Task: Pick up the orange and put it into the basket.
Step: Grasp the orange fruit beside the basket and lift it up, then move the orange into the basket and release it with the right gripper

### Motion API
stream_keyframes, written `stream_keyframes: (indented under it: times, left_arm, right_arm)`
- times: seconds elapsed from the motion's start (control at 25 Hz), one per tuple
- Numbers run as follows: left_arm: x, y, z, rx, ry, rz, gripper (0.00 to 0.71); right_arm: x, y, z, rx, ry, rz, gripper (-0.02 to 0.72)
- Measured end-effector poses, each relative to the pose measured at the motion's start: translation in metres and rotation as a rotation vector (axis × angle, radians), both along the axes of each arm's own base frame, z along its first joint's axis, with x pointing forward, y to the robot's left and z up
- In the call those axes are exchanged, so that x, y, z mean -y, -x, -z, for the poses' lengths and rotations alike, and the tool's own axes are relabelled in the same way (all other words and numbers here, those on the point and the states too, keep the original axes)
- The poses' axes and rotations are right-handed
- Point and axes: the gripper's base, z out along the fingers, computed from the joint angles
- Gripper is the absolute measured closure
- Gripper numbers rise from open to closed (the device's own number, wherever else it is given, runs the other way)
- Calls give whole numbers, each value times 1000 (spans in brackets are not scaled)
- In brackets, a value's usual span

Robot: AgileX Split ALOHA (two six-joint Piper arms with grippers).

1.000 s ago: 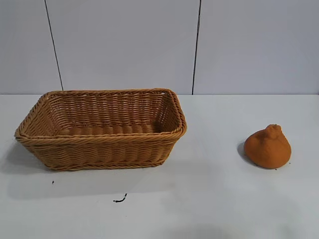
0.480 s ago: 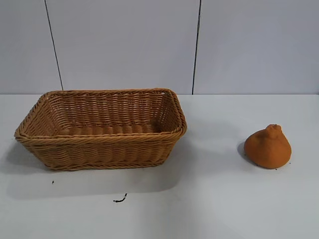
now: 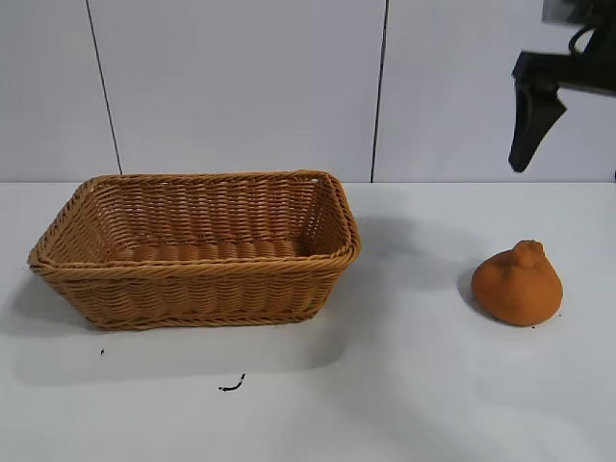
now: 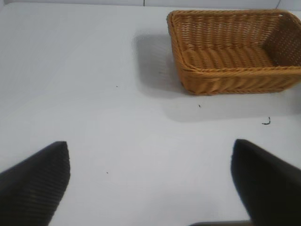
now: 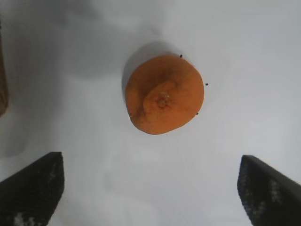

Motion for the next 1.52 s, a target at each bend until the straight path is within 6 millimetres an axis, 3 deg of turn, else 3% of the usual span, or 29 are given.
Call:
stream_keyframes:
  times: [0.24,0.52,0.64,0.76,0.84,1.08,1.36,1.52]
  left_arm:
    - [0,0,0,0,0,0,44]
    - [0,0,0,0,0,0,44]
    - [0,0,0,0,0,0,44]
    - [0,0,0,0,0,0,44]
    - [0,0,0,0,0,0,44]
    - [0,0,0,0,0,0,44]
    - [0,0,0,0,0,0,44]
    - [0,0,0,0,0,0,44]
  right_arm:
    - [0,-18,56,-83,1,9,10]
    - [0,-28,102,-124,6,18,34]
    - [0,-29,110,-135,6,25,189]
    - [0,-30,109,-118,8,26,496]
    - [0,-30,108,-117,7,26,649]
    - [0,-30,84,-62,14,18,651]
    - [0,-53,4,76,35,-11,651]
    - [-2,-61,-29,128,35,-21,651]
